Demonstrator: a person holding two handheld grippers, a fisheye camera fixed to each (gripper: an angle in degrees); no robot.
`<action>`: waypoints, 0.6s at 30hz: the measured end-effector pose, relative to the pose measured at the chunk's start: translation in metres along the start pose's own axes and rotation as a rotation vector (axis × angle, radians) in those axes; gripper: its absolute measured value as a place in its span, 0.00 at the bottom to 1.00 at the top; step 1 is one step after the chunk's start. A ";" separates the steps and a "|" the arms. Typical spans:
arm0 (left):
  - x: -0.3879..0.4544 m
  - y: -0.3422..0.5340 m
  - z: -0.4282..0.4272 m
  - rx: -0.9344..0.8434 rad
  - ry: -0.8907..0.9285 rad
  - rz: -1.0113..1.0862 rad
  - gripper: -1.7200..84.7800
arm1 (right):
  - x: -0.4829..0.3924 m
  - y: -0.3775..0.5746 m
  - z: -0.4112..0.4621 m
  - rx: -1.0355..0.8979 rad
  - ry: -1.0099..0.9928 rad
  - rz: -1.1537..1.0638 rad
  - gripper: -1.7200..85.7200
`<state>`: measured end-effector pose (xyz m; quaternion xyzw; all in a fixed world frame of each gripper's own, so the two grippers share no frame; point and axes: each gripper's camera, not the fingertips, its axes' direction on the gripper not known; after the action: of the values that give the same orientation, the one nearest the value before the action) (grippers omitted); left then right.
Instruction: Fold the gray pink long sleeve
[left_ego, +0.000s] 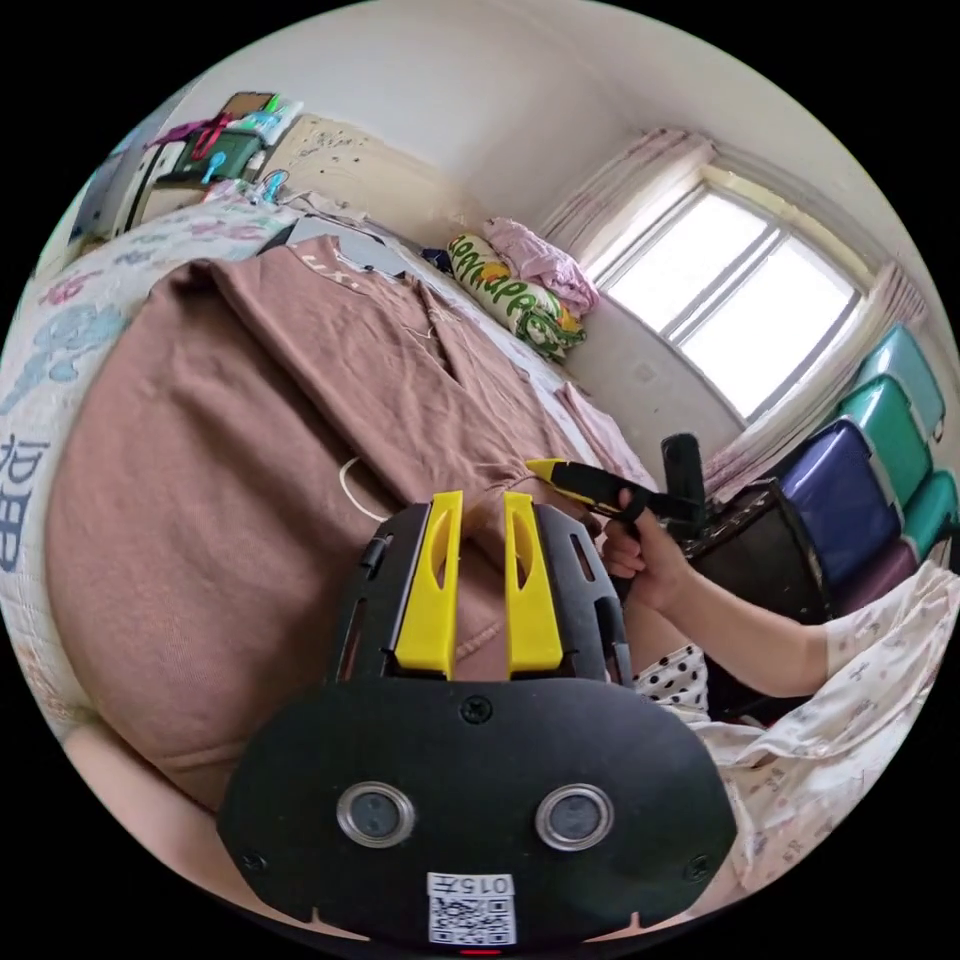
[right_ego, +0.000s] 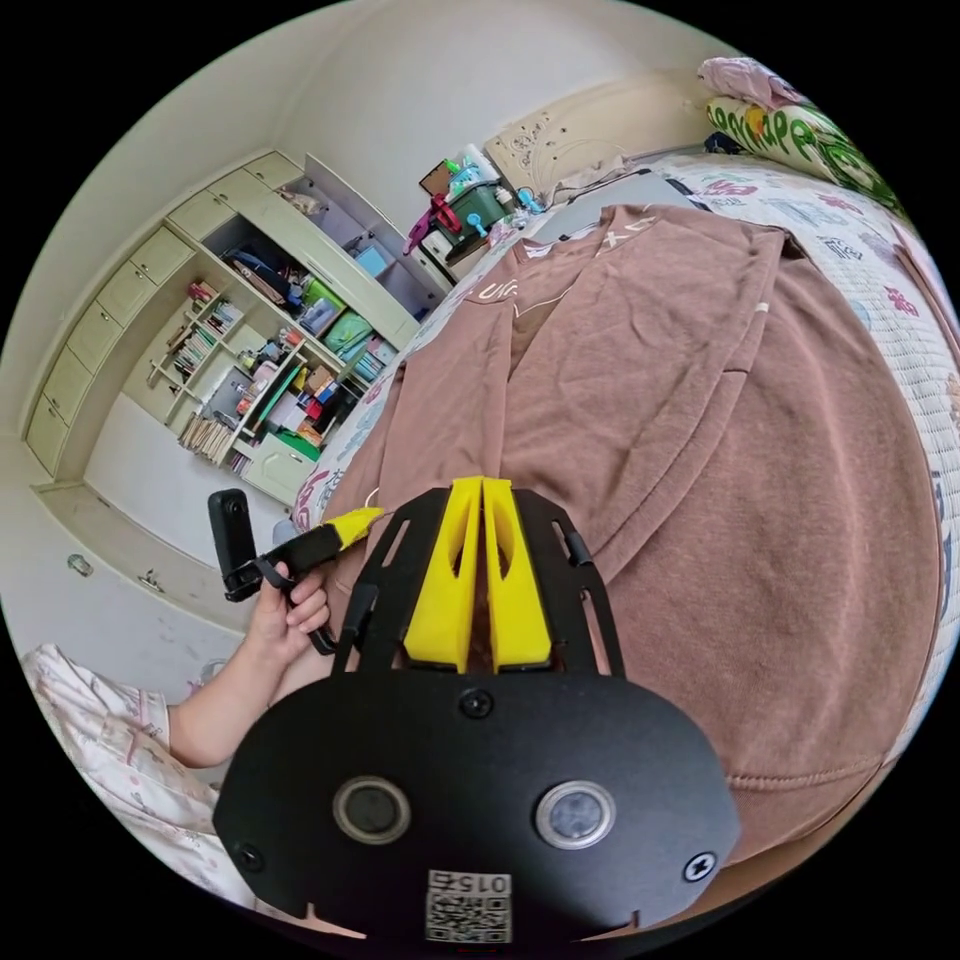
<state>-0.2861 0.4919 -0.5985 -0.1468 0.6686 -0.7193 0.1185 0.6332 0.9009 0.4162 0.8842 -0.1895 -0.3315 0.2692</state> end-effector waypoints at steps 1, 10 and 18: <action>0.002 0.002 -0.011 0.015 0.004 -0.003 0.10 | 0.004 -0.002 -0.005 -0.004 -0.026 0.008 0.03; 0.056 0.031 -0.042 0.006 -0.155 0.098 0.12 | -0.004 0.033 -0.048 0.028 -0.108 0.060 0.09; 0.036 0.019 -0.036 0.017 -0.103 -0.044 0.11 | -0.012 0.045 -0.033 -0.006 -0.076 0.082 0.08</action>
<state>-0.3331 0.5106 -0.6176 -0.1972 0.6520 -0.7189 0.1383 0.6398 0.8833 0.4703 0.8616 -0.2346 -0.3543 0.2777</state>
